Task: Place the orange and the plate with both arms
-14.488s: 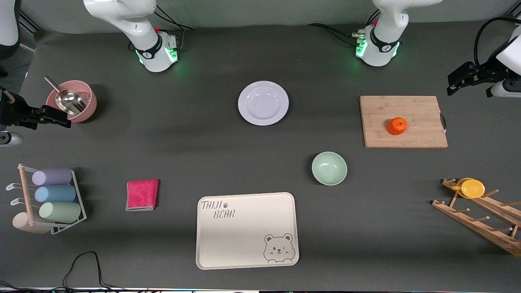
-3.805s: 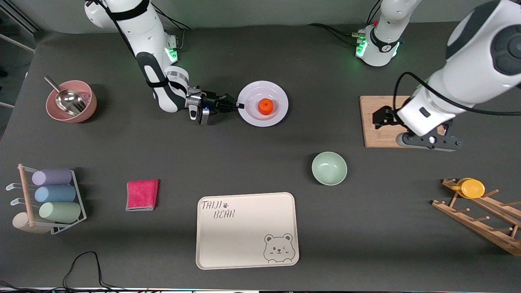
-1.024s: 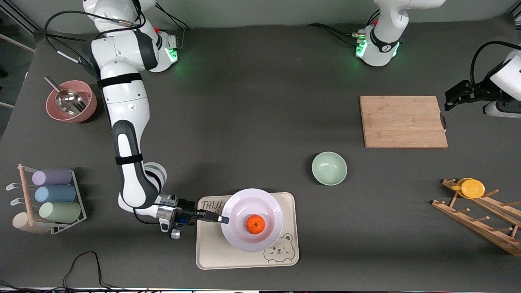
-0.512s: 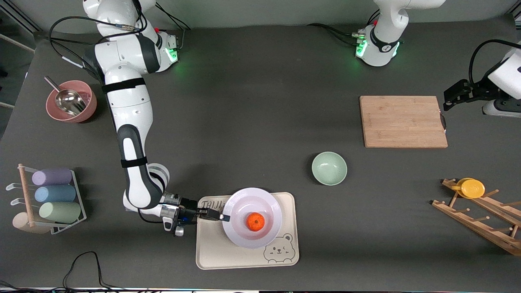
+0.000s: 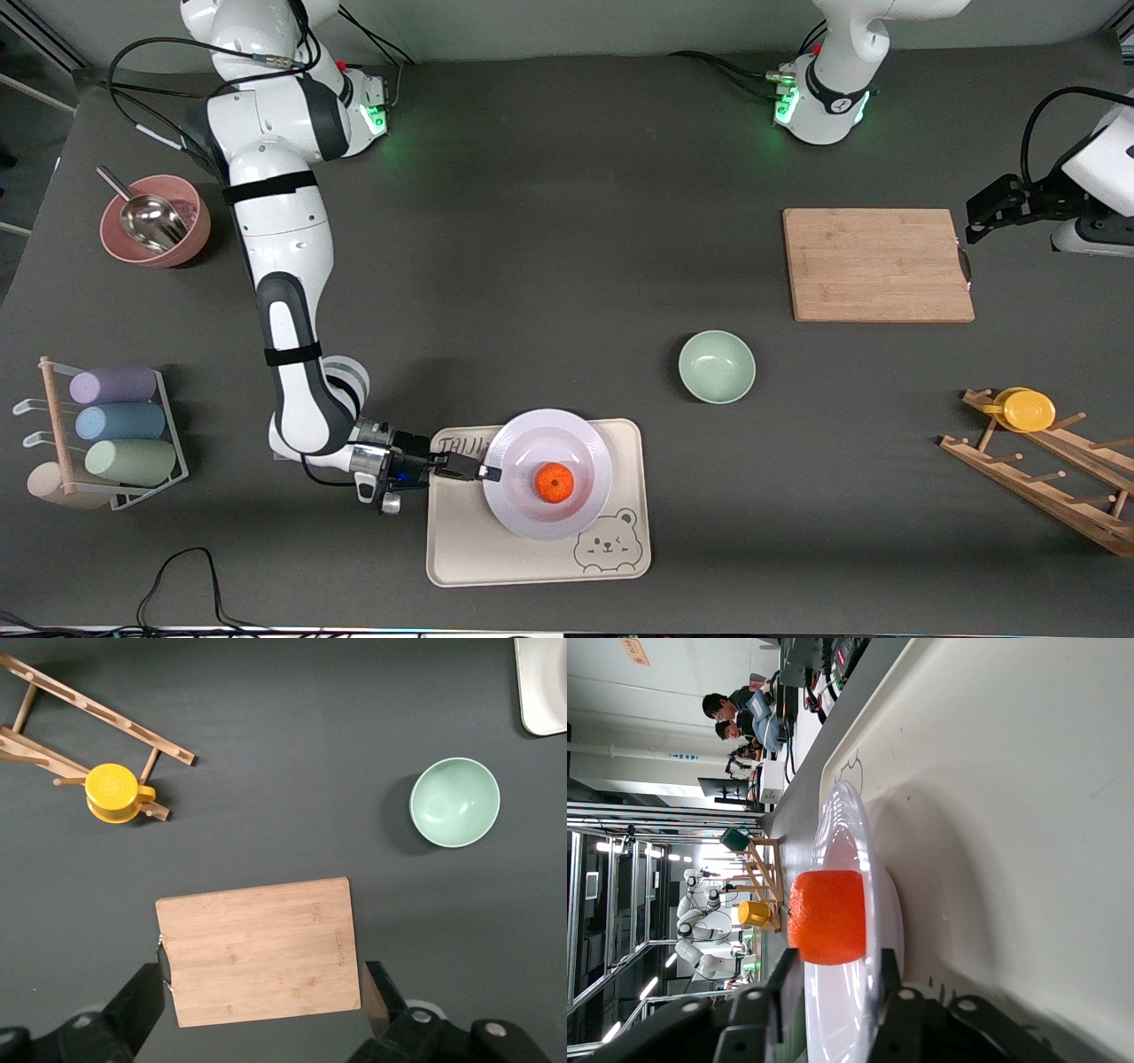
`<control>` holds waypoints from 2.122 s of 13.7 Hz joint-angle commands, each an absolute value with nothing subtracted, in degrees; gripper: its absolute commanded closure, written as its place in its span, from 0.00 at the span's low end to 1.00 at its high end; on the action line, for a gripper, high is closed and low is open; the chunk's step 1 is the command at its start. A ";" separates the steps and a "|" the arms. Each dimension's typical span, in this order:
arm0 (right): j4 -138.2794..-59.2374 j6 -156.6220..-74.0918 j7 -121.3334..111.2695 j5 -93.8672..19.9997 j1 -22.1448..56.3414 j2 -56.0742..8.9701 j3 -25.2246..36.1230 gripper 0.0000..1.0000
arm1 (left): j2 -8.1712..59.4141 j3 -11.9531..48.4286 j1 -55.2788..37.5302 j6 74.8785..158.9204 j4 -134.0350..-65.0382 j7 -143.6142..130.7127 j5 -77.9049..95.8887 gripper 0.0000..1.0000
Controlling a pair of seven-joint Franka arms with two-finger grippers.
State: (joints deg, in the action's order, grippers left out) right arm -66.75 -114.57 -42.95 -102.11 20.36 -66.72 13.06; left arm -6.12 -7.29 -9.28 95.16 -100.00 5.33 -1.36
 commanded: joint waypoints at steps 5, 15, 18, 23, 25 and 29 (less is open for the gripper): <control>-65.04 -113.91 -41.06 -97.76 20.13 -66.54 13.62 0.35 | -6.07 -7.21 -8.96 96.33 -100.11 5.19 -2.29 0.00; -65.21 -108.55 -21.89 -65.18 16.71 -54.16 17.05 0.02 | -5.80 -7.21 -9.05 96.77 -100.28 5.10 -2.55 0.00; -69.59 -103.46 -21.80 -51.81 14.60 -45.03 16.96 0.00 | -5.45 -7.21 -9.05 96.77 -100.37 5.10 -2.55 0.00; -76.01 -99.07 -19.97 -28.24 11.52 -28.07 16.79 0.00 | -5.45 -7.21 -9.05 96.85 -100.37 5.10 -2.64 0.00; -77.77 -95.30 -13.83 -19.99 9.33 -22.00 15.83 0.00 | -5.45 -7.21 -8.96 96.77 -100.46 5.10 -2.64 0.00; -84.44 -91.06 -8.62 -8.29 4.68 -9.26 9.87 0.00 | -5.36 -7.21 -8.96 96.77 -100.46 5.10 -2.81 0.00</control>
State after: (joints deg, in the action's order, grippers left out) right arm -77.21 -90.75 -11.92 -13.82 7.01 -17.18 14.23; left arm -5.13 -7.33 -9.04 96.30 -100.20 5.32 -1.80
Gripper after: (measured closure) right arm 0.000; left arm 0.000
